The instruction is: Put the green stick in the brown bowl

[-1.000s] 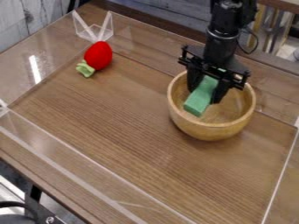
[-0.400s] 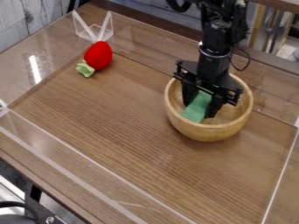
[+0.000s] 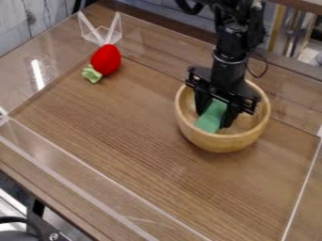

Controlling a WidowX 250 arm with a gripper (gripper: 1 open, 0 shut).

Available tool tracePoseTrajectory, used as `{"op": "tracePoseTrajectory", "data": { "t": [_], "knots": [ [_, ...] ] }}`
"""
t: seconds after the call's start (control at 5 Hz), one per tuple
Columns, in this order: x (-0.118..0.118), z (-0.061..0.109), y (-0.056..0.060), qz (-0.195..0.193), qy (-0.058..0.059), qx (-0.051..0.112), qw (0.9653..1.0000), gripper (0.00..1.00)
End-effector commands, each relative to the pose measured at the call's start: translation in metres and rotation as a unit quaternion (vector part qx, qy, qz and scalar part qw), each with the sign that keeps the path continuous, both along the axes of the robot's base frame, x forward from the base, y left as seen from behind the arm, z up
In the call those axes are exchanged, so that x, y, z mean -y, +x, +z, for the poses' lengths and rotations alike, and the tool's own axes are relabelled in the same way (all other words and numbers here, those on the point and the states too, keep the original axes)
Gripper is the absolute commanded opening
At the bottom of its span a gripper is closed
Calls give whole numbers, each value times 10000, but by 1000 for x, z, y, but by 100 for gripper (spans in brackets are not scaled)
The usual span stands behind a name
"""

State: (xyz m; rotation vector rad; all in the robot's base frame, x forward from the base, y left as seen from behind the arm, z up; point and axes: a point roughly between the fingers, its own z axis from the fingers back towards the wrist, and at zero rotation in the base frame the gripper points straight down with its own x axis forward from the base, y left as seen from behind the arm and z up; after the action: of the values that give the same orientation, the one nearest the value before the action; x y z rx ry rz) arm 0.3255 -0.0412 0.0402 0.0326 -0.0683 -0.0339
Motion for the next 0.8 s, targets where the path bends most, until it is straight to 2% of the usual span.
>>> {"op": "tracePoseTrajectory", "data": {
  "t": [0.0,0.2,0.6],
  "knots": [
    [-2,10,16,198,-25,310,9993,0],
    [-1,4,21,337,-30,322,9989,0],
    [15,-9,10,60,-62,345,9994,0]
  ]
}}
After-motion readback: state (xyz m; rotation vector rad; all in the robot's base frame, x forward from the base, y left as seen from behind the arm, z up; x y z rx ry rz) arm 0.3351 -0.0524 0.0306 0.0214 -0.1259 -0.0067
